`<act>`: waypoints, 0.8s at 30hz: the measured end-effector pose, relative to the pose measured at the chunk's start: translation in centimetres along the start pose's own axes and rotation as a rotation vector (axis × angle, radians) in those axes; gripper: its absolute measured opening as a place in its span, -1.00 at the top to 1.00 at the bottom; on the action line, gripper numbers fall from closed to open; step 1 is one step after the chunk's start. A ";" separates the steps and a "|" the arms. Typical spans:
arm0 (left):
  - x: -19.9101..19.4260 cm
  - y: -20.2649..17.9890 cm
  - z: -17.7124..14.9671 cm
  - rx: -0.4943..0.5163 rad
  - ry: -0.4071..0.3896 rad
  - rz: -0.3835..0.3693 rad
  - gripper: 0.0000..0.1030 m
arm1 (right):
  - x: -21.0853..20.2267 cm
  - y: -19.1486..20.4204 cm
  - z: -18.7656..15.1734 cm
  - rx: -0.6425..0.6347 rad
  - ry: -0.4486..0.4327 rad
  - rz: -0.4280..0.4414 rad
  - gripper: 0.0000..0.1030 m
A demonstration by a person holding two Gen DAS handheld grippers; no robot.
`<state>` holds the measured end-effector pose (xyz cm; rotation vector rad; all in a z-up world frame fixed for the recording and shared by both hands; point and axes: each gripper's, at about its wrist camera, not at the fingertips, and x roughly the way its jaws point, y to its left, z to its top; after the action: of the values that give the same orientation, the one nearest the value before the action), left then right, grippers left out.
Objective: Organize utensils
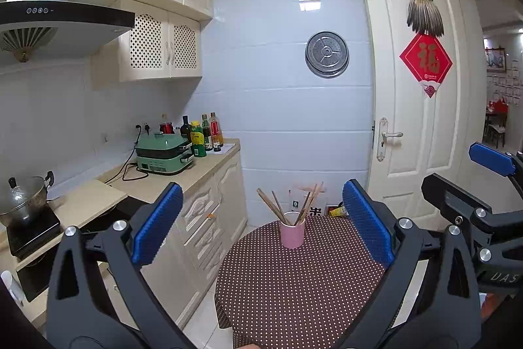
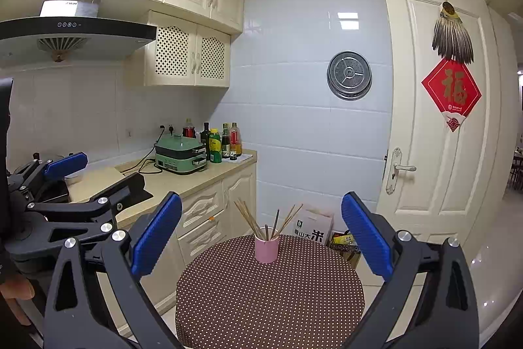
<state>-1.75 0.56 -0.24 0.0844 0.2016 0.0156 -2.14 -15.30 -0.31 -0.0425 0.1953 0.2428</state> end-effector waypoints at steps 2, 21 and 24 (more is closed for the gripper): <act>0.0 0.0 0.0 0.000 -0.003 0.001 -0.87 | 0.0 0.0 0.0 0.001 0.000 0.000 -0.83; 0.4 0.2 0.0 0.002 0.000 0.003 -0.87 | 0.4 0.0 0.4 0.001 0.014 0.001 -0.83; 0.5 0.2 0.0 0.002 0.000 0.006 -0.87 | 0.5 0.0 0.4 0.002 0.015 0.002 -0.83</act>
<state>-1.31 0.81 -0.35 0.0869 0.2014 0.0215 -1.60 -15.15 -0.02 -0.0417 0.2103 0.2444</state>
